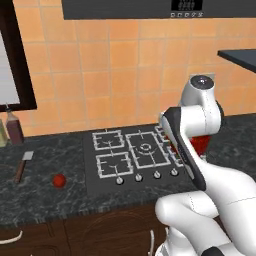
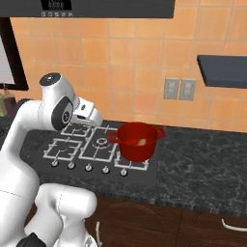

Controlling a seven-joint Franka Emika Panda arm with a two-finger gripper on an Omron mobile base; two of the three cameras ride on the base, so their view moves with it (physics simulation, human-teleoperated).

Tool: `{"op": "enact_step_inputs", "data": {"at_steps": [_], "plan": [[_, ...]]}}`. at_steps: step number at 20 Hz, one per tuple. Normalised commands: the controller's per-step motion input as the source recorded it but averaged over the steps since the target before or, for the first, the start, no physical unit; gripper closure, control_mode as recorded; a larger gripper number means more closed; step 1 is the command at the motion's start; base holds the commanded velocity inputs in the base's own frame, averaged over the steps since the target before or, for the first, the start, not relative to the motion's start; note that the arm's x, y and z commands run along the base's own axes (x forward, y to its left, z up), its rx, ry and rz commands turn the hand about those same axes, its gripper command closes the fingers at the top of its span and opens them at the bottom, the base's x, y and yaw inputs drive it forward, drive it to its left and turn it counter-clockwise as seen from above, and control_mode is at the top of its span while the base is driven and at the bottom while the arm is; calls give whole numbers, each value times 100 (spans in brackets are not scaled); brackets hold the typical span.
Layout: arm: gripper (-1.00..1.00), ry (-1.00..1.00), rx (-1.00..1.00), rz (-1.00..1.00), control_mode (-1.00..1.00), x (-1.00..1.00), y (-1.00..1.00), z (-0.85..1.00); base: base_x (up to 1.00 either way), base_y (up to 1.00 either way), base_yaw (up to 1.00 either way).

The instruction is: Put the bell pepper and sweet potato in the pot. Retrieve the spatula and lightly stir the vegetables in the pot.

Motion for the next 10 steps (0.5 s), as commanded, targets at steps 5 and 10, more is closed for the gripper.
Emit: {"op": "enact_step_inputs", "data": {"at_steps": [5,10], "plan": [[-100,0,0,0,100,0,0,0,0,100,-5],[-100,1,0,-1,-100,13,11,0,19,75,-4]]}}
